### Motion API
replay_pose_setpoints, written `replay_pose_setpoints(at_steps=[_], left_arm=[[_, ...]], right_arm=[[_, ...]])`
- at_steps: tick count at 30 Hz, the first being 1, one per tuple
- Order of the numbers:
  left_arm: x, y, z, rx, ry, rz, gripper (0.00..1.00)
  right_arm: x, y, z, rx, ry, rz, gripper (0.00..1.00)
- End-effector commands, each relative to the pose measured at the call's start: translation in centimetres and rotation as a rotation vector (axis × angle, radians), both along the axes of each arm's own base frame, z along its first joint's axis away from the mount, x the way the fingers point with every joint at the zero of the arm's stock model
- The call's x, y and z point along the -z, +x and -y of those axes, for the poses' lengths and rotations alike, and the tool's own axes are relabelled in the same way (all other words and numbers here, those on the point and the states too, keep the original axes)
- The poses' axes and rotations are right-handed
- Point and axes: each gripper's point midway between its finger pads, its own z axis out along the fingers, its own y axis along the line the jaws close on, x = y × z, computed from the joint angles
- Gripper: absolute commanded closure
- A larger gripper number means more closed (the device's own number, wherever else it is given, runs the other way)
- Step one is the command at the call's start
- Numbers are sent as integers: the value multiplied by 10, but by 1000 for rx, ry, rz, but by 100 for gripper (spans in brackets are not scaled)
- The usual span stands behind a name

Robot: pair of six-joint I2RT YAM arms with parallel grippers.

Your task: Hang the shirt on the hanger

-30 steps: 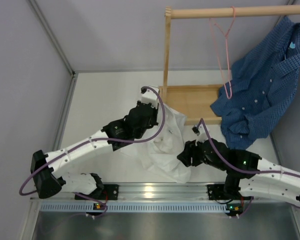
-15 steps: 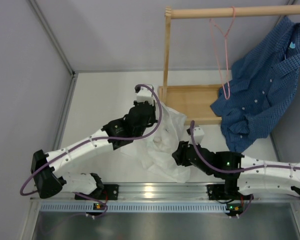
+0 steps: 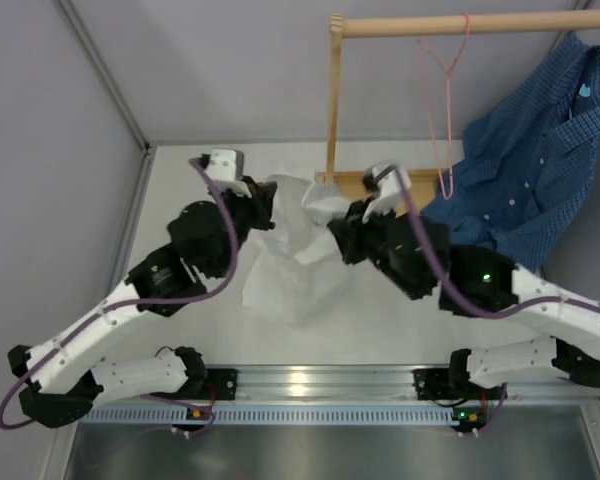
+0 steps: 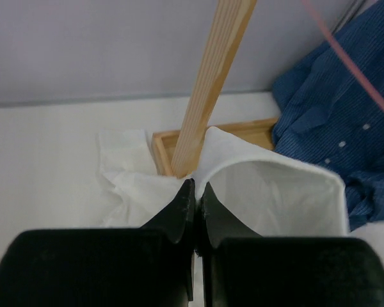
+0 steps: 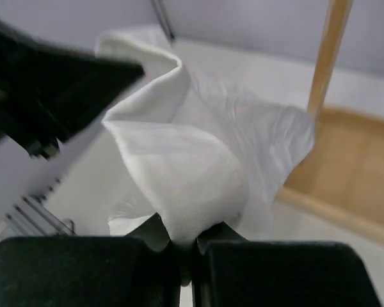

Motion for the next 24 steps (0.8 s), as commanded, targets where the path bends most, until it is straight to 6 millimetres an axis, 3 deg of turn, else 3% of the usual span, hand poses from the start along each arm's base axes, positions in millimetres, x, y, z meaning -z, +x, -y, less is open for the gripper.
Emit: replay_pose_setpoints(at_steps=[1,2,3,4,5,6,7,9,10,11,12,13,14,15,16,17,18,19,20,21,22,23,24], left_arm=[[-148,-37,-44,68,-142,349,100],[-171,-48,-48,109,-158,407,100],[-211,-73,-50,212,-178,518,100],[-227,-85,-48,269,-185,569,100],[-241,-96,-47,318,-191,613,100],[-248,-106,-42,379,-231,620,100],[-245,-115,-21,491,-231,618,100],[-221,-113,8,584,-262,521,100],[-179,-100,30,602,-226,424,100],[-159,-94,41,602,-239,379,100],[-135,-88,50,594,-276,298,100],[-110,-81,57,577,-280,242,100],[-62,-71,69,538,-273,163,100],[-37,-68,75,519,-305,83,100],[-11,-65,81,503,-295,28,100],[35,-56,84,443,-254,-55,100],[67,-56,94,422,-247,-142,100],[93,-53,95,391,-227,-195,100],[118,-47,92,328,-214,-249,100],[163,-45,89,261,-177,-359,100],[185,-44,82,210,-143,-404,100],[200,-42,75,158,-129,-435,100],[221,-39,58,59,-110,-469,100]], right_arm=[[-142,6,35,-16,36,260,100],[-201,0,55,-19,133,313,100],[-208,4,44,-41,56,349,100],[-220,2,44,-54,56,364,100],[-247,-3,63,-59,74,402,100],[-248,0,56,-63,41,411,100],[-250,0,61,-57,35,415,100],[-240,6,83,25,2,397,100],[-234,7,90,49,-7,385,100],[-205,13,89,90,-70,344,100],[-199,8,108,107,-32,321,100],[-185,6,114,115,-36,294,100],[-146,6,106,119,-63,219,100],[-127,0,121,115,-69,184,100],[-106,-2,122,107,-77,148,100],[-53,-6,109,61,-176,84,100],[-32,-12,112,56,-150,32,100],[-9,-12,112,63,-177,-4,100],[38,-12,114,71,-267,-55,100],[54,-13,117,99,-249,-97,100],[68,-9,122,132,-245,-121,100],[99,-11,124,134,-279,-175,100],[109,-11,127,135,-261,-196,100]])
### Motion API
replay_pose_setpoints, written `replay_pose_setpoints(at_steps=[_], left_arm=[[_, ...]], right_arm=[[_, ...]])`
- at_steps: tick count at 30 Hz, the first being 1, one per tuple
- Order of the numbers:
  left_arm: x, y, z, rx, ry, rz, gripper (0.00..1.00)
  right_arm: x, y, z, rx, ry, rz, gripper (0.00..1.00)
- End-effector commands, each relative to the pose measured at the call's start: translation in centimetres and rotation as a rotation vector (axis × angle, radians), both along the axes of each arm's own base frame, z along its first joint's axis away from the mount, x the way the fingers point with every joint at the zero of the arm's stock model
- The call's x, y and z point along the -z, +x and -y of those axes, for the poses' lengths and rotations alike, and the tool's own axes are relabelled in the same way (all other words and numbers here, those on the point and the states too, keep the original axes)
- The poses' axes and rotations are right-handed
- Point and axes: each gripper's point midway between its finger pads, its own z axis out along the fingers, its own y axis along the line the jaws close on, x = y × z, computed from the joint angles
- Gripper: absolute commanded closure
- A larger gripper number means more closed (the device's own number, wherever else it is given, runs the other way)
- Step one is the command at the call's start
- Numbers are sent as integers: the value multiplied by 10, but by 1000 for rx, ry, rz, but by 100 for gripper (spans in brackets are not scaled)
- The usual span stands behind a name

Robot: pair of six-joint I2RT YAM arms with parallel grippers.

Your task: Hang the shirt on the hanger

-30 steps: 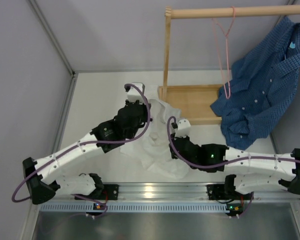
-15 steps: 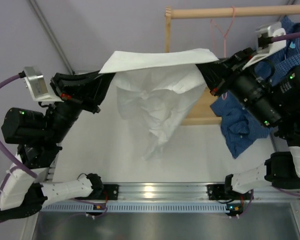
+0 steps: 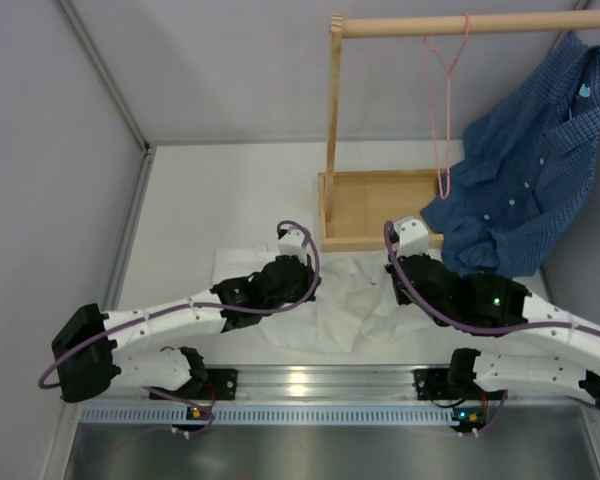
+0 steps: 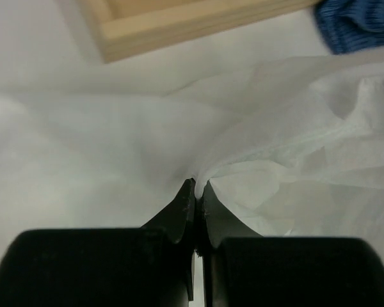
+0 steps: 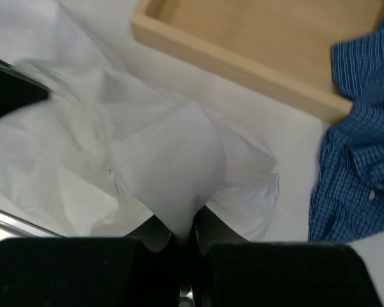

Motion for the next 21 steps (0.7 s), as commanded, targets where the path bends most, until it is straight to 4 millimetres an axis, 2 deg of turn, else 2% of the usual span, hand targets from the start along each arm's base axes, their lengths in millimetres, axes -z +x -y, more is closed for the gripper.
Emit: replay_pose_setpoints(at_steps=[1,2,5,7,8,10,11,12,14,15,17,18,19,21], left_arm=[[9,20,-34,-321,-66,-50,100],[13,22,-41,-356,-58,-51,100],[12,26,-63,-450,-28,-28,100],[2,28,-74,-490,-28,-4,100],[-2,28,-75,-478,-21,9,100],[-13,27,-73,-452,-37,27,100],[-16,27,-73,-441,-31,37,100],[-18,26,-73,-418,-11,53,100],[-24,23,-69,-357,-1,68,100],[-26,22,-67,-344,-4,69,100],[-28,18,-65,-315,-13,65,100],[-31,17,-65,-310,-20,68,100],[-32,17,-65,-306,-26,67,100],[-37,14,-63,-291,-46,64,100]], right_arm=[[40,7,7,111,129,-119,98],[63,4,6,87,113,-170,96],[81,17,20,157,132,-201,94],[86,25,24,186,134,-211,94],[86,25,15,150,151,-218,93],[80,24,4,87,168,-221,86],[74,25,2,57,166,-200,79],[69,25,-1,33,173,-186,61],[46,19,-9,-72,213,-130,44],[34,18,-15,-116,243,-100,31],[12,11,-26,-230,262,-57,15],[10,15,-29,-230,248,-52,10],[3,19,-30,-228,238,-38,10],[14,25,-42,-279,164,-64,13]])
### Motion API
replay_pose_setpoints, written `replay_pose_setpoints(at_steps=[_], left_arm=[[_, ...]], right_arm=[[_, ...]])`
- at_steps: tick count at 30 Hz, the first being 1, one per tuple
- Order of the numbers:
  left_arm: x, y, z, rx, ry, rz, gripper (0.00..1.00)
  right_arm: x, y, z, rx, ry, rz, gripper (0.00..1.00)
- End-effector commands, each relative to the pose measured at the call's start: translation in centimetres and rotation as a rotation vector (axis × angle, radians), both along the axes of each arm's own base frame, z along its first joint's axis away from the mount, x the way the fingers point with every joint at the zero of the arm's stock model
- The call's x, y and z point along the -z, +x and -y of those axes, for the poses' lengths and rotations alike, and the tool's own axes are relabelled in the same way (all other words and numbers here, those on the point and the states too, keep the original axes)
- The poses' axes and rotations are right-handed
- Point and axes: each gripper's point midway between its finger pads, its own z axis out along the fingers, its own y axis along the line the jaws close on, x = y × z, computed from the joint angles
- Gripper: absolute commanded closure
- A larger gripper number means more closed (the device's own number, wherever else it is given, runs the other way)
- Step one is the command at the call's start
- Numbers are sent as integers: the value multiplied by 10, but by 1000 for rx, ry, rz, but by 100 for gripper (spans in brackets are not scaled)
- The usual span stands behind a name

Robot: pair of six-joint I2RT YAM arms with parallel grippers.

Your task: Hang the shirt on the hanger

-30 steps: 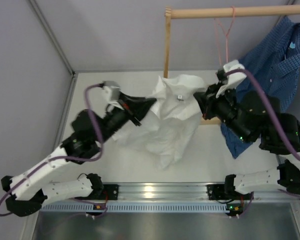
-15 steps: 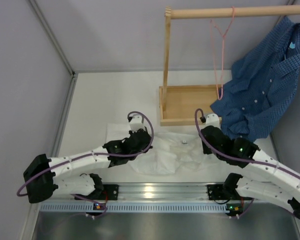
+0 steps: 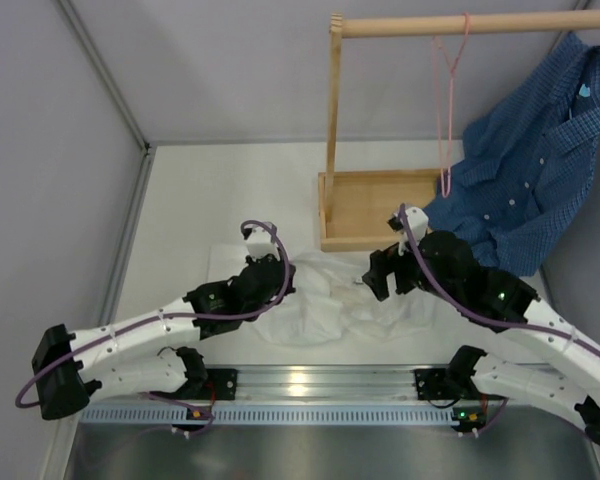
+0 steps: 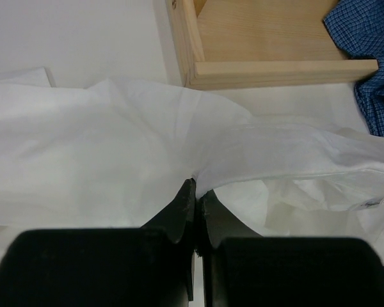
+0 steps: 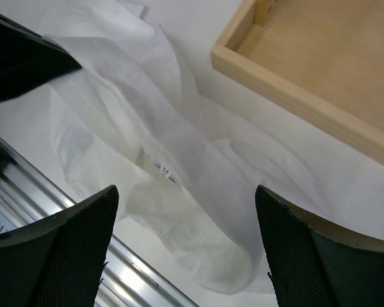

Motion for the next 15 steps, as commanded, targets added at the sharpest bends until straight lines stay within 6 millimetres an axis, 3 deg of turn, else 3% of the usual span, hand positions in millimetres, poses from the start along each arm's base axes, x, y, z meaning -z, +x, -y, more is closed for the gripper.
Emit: replay_pose_setpoints(at_steps=[1,2,5,9,13,14,15], left_arm=[[-31,0,6,36,-56,43,100],[-32,-1,7,45,-60,42,100],[-41,-4,13,82,-76,42,100],[-49,-6,13,99,-70,44,100],[-57,-10,11,131,-44,57,100],[-58,-11,9,152,-16,68,100],[-61,-12,8,170,-1,78,100]], right_arm=[[-34,13,-35,-154,24,87,17],[-21,17,-43,-178,-17,59,21],[-8,21,-57,-231,-63,48,36],[-10,39,-64,-210,-93,105,48],[-11,40,-79,-298,-107,125,61],[-9,41,-80,-311,-121,126,79],[-9,42,-80,-309,-124,131,88]])
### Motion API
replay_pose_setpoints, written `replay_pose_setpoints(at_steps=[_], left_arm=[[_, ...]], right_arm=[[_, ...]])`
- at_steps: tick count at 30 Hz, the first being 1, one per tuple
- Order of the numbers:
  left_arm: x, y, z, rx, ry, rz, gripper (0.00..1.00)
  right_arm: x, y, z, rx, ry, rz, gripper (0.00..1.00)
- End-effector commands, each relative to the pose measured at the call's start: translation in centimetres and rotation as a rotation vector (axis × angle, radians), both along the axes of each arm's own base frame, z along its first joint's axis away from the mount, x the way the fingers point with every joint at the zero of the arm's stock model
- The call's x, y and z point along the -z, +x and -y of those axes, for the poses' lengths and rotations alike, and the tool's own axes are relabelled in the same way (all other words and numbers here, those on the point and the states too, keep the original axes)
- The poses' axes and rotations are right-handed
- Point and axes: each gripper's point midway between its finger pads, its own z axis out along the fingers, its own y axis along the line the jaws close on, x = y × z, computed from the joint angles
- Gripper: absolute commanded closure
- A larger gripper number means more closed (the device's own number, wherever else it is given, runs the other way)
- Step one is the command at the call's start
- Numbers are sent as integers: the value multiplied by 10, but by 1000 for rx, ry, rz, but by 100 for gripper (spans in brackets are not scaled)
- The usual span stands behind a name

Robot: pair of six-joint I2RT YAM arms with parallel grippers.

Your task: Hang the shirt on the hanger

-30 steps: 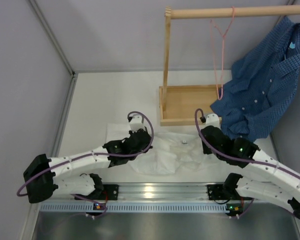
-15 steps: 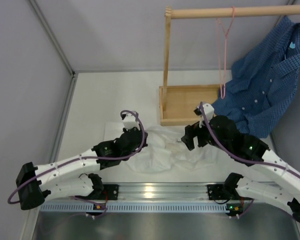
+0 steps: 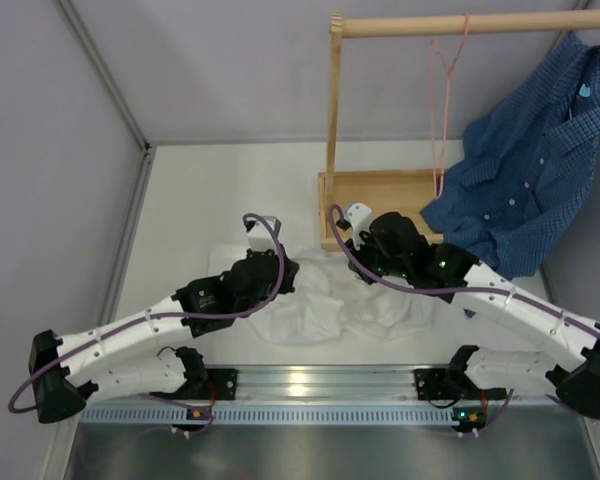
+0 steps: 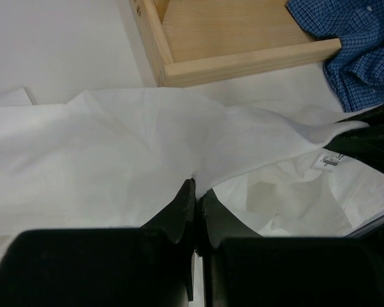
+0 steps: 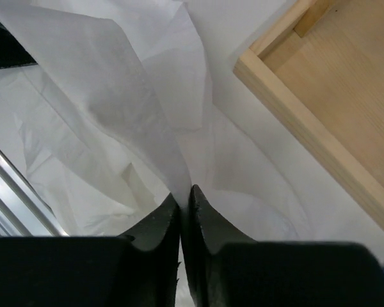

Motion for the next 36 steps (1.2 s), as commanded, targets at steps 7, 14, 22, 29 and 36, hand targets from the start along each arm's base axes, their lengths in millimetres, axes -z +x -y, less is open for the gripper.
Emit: replay_pose_setpoints(at_steps=[7,14,22,29,36], left_arm=[[-51,-14,-1,247,180,112,2],[-80,-20,18,494,308,258,5],[-41,-16,36,584,413,213,27],[-46,-1,27,470,407,264,59],[-30,-5,35,510,414,229,59]], right_arm=[[-41,11,2,8,23,119,98],[-53,-3,15,4,32,105,96],[-60,-6,13,20,32,52,98],[-60,-3,11,29,30,45,98],[-70,3,6,62,65,35,98]])
